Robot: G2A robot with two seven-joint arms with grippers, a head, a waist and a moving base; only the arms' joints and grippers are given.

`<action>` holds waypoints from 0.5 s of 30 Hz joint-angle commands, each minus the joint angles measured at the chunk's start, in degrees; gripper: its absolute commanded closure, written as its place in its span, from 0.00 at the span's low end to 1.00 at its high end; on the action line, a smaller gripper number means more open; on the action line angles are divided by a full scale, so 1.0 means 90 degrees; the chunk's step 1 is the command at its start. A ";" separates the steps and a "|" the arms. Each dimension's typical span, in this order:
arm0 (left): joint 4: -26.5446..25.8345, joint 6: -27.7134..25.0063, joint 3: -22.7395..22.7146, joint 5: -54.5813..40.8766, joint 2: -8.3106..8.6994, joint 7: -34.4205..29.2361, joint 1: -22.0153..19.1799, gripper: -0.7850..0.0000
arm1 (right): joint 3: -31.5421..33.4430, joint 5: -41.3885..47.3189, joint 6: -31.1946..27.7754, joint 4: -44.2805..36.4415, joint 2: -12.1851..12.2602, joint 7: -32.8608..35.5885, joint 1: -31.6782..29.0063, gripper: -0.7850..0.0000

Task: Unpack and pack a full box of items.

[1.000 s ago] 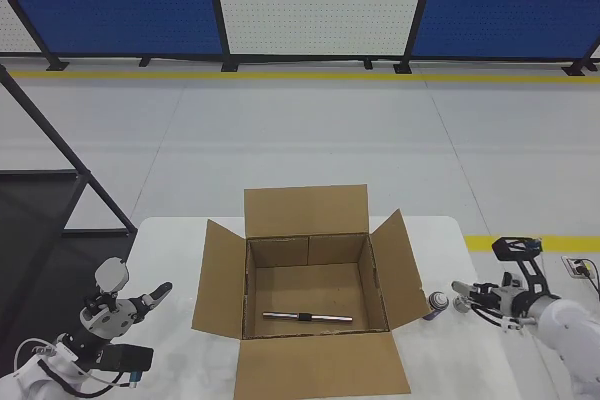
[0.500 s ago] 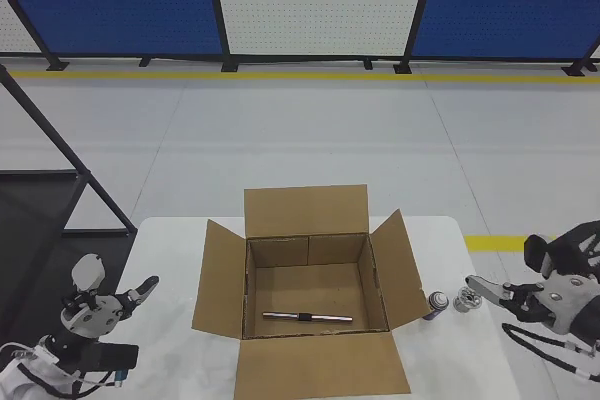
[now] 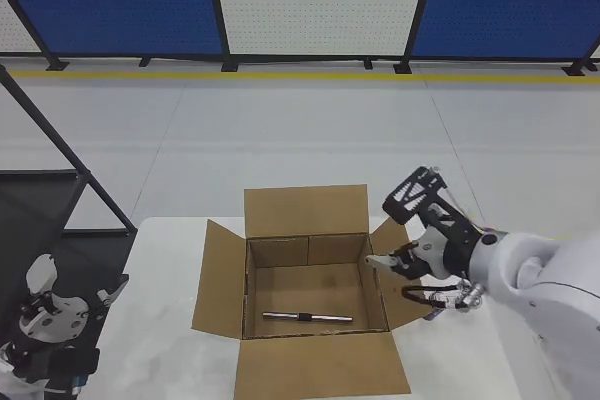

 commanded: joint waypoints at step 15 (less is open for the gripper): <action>0.0000 0.0000 0.0000 0.0000 0.0000 0.0000 0.0000 0.00 | -0.2802 0.0616 0.1039 0.2509 -0.0920 0.0164 0.2529 0.00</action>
